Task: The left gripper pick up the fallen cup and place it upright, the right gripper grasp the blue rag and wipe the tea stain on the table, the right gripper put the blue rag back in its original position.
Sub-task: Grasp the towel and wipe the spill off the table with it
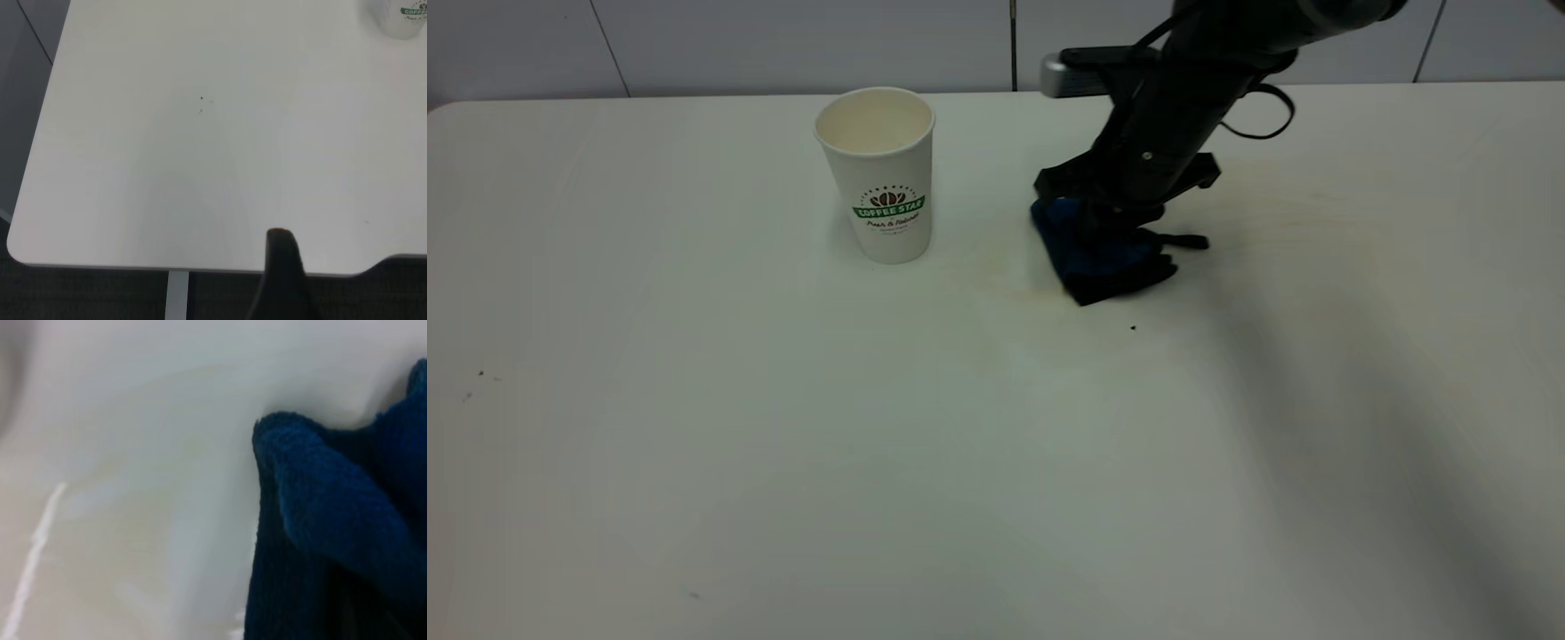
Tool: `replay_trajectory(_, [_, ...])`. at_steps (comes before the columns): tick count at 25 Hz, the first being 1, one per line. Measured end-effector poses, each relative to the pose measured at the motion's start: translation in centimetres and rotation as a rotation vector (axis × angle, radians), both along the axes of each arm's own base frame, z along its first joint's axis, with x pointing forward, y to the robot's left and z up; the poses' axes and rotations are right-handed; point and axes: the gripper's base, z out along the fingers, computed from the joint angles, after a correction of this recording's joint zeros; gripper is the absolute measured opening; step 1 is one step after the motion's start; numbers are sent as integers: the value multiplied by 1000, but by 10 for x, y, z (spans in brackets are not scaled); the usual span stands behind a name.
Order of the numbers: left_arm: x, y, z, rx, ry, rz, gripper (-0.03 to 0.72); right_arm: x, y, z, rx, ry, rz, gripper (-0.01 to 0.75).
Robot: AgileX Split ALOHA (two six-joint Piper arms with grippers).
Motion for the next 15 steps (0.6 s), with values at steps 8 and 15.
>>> replay_trajectory(8, [0, 0, 0, 1, 0, -1, 579, -30, 61, -2, 35, 58, 103, 87])
replay_trajectory(15, [0, 0, 0, 1, 0, -1, 579, -23, 37, -3, 37, 114, 36, 87])
